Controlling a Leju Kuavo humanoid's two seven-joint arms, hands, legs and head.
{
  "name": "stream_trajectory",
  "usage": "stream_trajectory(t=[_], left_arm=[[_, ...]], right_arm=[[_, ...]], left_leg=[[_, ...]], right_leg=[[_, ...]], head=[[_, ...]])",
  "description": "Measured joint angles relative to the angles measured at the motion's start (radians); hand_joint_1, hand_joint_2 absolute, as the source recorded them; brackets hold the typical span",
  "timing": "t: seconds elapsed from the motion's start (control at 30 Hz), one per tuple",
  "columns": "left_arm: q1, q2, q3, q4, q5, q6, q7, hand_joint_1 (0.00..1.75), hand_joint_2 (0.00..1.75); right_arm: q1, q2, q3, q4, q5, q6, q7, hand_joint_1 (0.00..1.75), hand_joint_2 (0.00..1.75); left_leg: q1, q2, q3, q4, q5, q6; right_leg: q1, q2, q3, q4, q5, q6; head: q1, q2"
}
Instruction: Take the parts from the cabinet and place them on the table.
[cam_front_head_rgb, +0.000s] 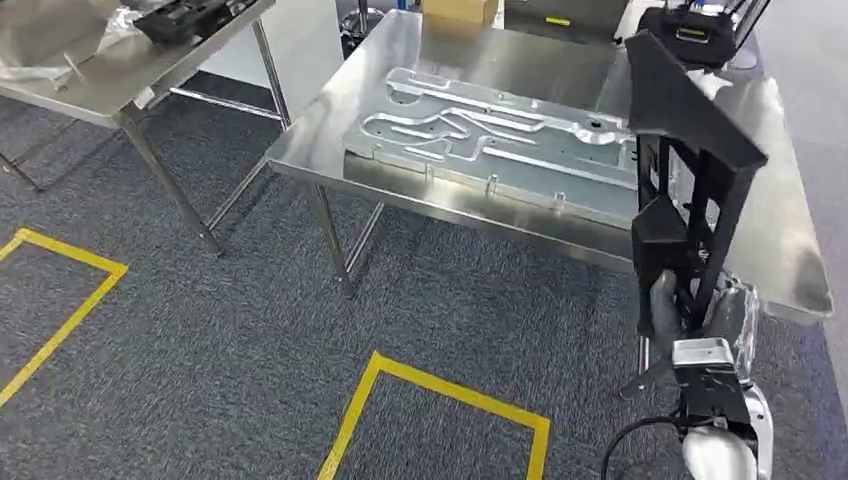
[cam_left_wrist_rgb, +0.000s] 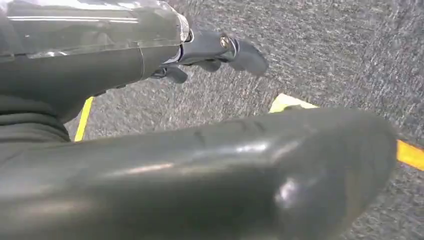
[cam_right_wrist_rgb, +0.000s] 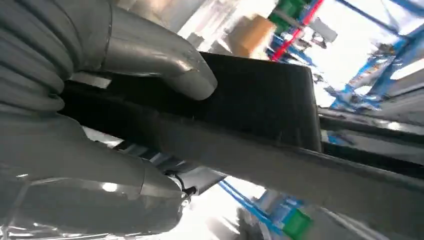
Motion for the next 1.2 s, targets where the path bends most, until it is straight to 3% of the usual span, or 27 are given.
stream_trajectory(t=[0.07,0.1,0.17,0.2,0.23,0.27,0.3,0.37,0.4,0.43,0.5,0.57,0.6,0.63,0.7,0.73,0.77,0.8,0.83,0.87,0.9,0.97,1.0,1.03,1.1,1.13,1.2], left_arm=[[-0.001,-0.002,-0.004,0.000,-0.001,0.000,0.000,0.00,0.00],[-0.003,-0.002,-0.006,0.000,-0.001,0.000,-0.001,0.00,0.00],[-0.003,-0.002,-0.009,0.000,-0.001,0.000,-0.002,0.00,0.00],[-0.002,-0.002,-0.011,0.000,-0.001,0.000,-0.002,0.00,0.00],[0.000,-0.003,-0.012,0.000,-0.001,0.000,-0.002,0.00,0.00],[0.001,-0.004,-0.013,0.000,0.000,0.000,-0.002,0.00,0.00],[0.000,-0.004,-0.013,0.000,0.000,0.000,-0.002,0.00,0.00],[0.004,-0.013,-0.014,0.000,0.004,0.002,0.000,0.00,0.00],[0.000,-0.015,-0.014,0.000,0.006,0.004,0.000,0.00,0.00],[-0.003,-0.016,-0.015,0.000,0.009,0.007,0.001,0.00,0.00],[-0.001,-0.018,-0.015,0.000,0.010,0.009,0.000,0.00,0.00],[-0.006,-0.018,-0.015,0.000,0.011,0.011,0.000,0.00,0.00],[-0.006,-0.018,-0.015,0.000,0.012,0.011,0.000,0.00,0.00],[-0.008,-0.019,-0.015,-0.001,0.011,0.011,-0.001,0.00,0.00],[-0.006,-0.018,-0.015,0.000,0.013,0.012,0.000,0.00,0.00],[-0.004,-0.018,-0.015,0.000,0.013,0.013,-0.001,0.00,0.00],[-0.001,-0.018,-0.015,0.000,0.013,0.015,-0.001,0.00,0.00],[0.002,-0.018,-0.015,0.000,0.015,0.015,-0.002,0.00,0.00],[0.004,-0.016,-0.015,0.000,0.016,0.016,-0.003,0.00,0.00],[0.009,-0.016,-0.015,0.000,0.016,0.017,-0.003,0.00,0.00],[0.013,-0.016,-0.015,0.000,0.018,0.018,-0.003,0.00,0.00],[0.007,-0.015,-0.015,0.000,0.018,0.018,-0.003,0.00,0.00],[0.006,-0.016,-0.015,0.000,0.018,0.019,-0.003,0.00,0.00],[0.003,-0.016,-0.015,0.000,0.021,0.021,-0.003,0.00,0.00],[0.002,-0.016,-0.015,0.000,0.023,0.022,-0.003,0.00,0.00],[0.000,-0.016,-0.015,0.000,0.024,0.025,-0.003,0.00,0.00],[-0.001,-0.016,-0.014,0.000,0.030,0.027,-0.002,0.00,0.00]], right_arm=[[-0.015,-0.018,-0.007,-0.019,-0.007,-0.004,0.005,1.75,1.75],[-0.022,-0.030,-0.010,-0.028,-0.012,-0.006,0.006,1.75,1.75],[-0.026,-0.046,-0.016,-0.038,-0.013,-0.008,0.008,1.75,1.75],[-0.026,-0.053,-0.018,-0.044,-0.013,-0.008,0.011,1.75,1.75],[-0.026,-0.059,-0.022,-0.048,-0.018,-0.009,0.011,1.75,1.75],[-0.026,-0.066,-0.025,-0.052,-0.024,-0.009,0.011,1.75,1.75],[-0.026,-0.074,-0.031,-0.057,-0.032,-0.009,0.012,1.75,1.75],[-0.027,-0.090,-0.040,-0.062,-0.047,-0.008,0.013,1.75,1.75],[-0.025,-0.097,-0.045,-0.062,-0.054,-0.008,0.013,1.75,1.75],[-0.028,-0.105,-0.049,-0.063,-0.057,-0.006,0.014,1.75,1.75],[-0.036,-0.115,-0.057,-0.066,-0.066,-0.004,0.015,1.75,1.75],[-0.039,-0.121,-0.064,-0.066,-0.067,-0.005,0.016,1.75,1.75],[-0.040,-0.122,-0.066,-0.066,-0.067,-0.005,0.016,1.75,1.75],[-0.040,-0.124,-0.067,-0.065,-0.068,-0.005,0.016,1.75,1.75],[-0.037,-0.125,-0.068,-0.063,-0.073,-0.004,0.016,1.75,1.75],[-0.035,-0.126,-0.069,-0.061,-0.076,-0.004,0.017,1.75,1.75],[-0.033,-0.128,-0.072,-0.059,-0.078,-0.004,0.018,1.75,1.75],[-0.029,-0.131,-0.075,-0.057,-0.080,-0.003,0.019,1.75,1.75],[-0.026,-0.133,-0.077,-0.056,-0.082,-0.003,0.019,1.75,1.75],[-0.022,-0.133,-0.078,-0.055,-0.082,-0.003,0.019,1.75,1.75],[-0.020,-0.133,-0.078,-0.053,-0.082,-0.004,0.019,1.75,1.75],[-0.015,-0.135,-0.079,-0.052,-0.082,-0.005,0.019,1.75,1.75],[-0.016,-0.135,-0.079,-0.053,-0.077,-0.006,0.019,1.75,1.75],[-0.021,-0.135,-0.078,-0.053,-0.068,-0.008,0.021,1.75,1.75],[-0.026,-0.135,-0.074,-0.049,-0.053,-0.010,0.029,1.75,1.75],[-0.032,-0.134,-0.073,-0.046,-0.046,-0.010,0.037,1.75,1.75],[-0.040,-0.133,-0.069,-0.037,-0.039,-0.011,0.048,1.75,1.75]], left_leg=[[0.002,0.000,0.038,-0.015,-0.007,0.014],[0.002,0.000,0.049,-0.019,-0.014,0.023],[-0.002,-0.003,0.069,-0.029,-0.030,0.028],[-0.003,-0.005,0.080,-0.031,-0.039,0.029],[-0.006,-0.007,0.094,-0.032,-0.050,0.029],[-0.008,-0.010,0.107,-0.032,-0.060,0.030],[-0.012,-0.012,0.123,-0.032,-0.072,0.030],[-0.013,-0.012,0.139,-0.036,-0.093,0.030],[-0.018,-0.014,0.153,-0.032,-0.102,0.023],[-0.015,-0.017,0.160,-0.039,-0.110,0.017],[-0.016,-0.016,0.178,-0.032,-0.088,0.004],[-0.020,-0.011,0.147,0.044,-0.073,-0.003],[-0.018,-0.009,0.110,0.106,-0.071,-0.006],[-0.012,-0.008,0.056,0.175,-0.090,-0.011],[-0.002,-0.006,-0.027,0.251,-0.173,-0.030],[0.003,-0.004,-0.051,0.250,-0.201,-0.037],[0.007,0.000,-0.060,0.222,-0.204,-0.040],[0.010,0.001,-0.059,0.171,-0.180,-0.043],[0.013,0.003,-0.050,0.091,-0.111,-0.047],[0.014,0.006,-0.045,0.020,-0.006,-0.048],[0.013,0.011,-0.053,-0.026,0.074,-0.044],[0.006,0.007,-0.039,-0.009,0.050,-0.028],[0.008,0.007,-0.032,-0.019,0.041,-0.017],[0.009,0.005,-0.012,-0.027,0.037,-0.009],[0.012,0.003,0.022,-0.045,0.023,0.003],[0.011,0.002,0.037,-0.050,0.013,0.006],[0.009,-0.002,0.075,-0.062,-0.011,0.007]], right_leg=[[-0.005,-0.006,-0.026,0.073,0.012,0.005],[-0.004,-0.007,-0.074,0.142,0.005,0.008],[-0.004,-0.008,-0.179,0.257,-0.065,0.010],[-0.004,-0.008,-0.217,0.280,-0.102,0.011],[-0.003,-0.009,-0.243,0.272,-0.113,0.010],[0.000,-0.009,-0.249,0.236,-0.094,0.004],[0.005,-0.010,-0.242,0.172,-0.047,-0.004],[0.024,-0.011,-0.226,0.028,0.126,-0.041],[0.034,-0.002,-0.228,0.025,0.151,-0.050],[0.036,0.000,-0.218,0.014,0.144,-0.047],[0.036,0.000,-0.192,-0.011,0.140,-0.057],[0.022,-0.002,-0.149,-0.031,0.136,-0.058],[0.018,-0.004,-0.137,-0.034,0.126,-0.064],[0.015,-0.005,-0.125,-0.034,0.115,-0.062],[0.008,-0.004,-0.102,-0.034,0.090,-0.058],[0.004,-0.002,-0.086,-0.034,0.076,-0.053],[-0.001,0.001,-0.068,-0.034,0.062,-0.048],[-0.006,0.002,-0.049,-0.034,0.047,-0.043],[-0.010,0.002,-0.025,-0.034,0.028,-0.035],[-0.011,0.001,-0.015,-0.035,0.012,-0.028],[-0.009,0.002,0.002,-0.023,-0.006,-0.021],[-0.007,0.001,0.021,-0.050,-0.026,-0.003],[-0.009,0.002,0.032,-0.043,-0.014,0.005],[-0.010,0.002,0.024,-0.014,0.008,0.012],[-0.014,-0.007,-0.064,0.131,0.053,0.014],[-0.013,-0.008,-0.120,0.197,0.045,0.015],[-0.013,-0.008,-0.212,0.266,-0.049,0.018]], head=[[0.000,0.000],[0.000,0.000],[0.000,0.000],[0.000,0.000],[0.001,0.000],[0.000,0.000],[0.000,0.000],[0.000,0.000],[0.001,0.000],[0.003,0.000],[0.004,0.000],[0.004,0.000],[0.003,0.000],[0.003,0.000],[0.003,0.000],[0.003,0.000],[0.003,0.000],[0.003,0.000],[0.003,0.000],[0.003,0.000],[0.003,0.000],[0.003,0.000],[0.004,0.000],[0.004,0.000],[0.004,0.000],[0.004,0.000],[0.004,0.000]])
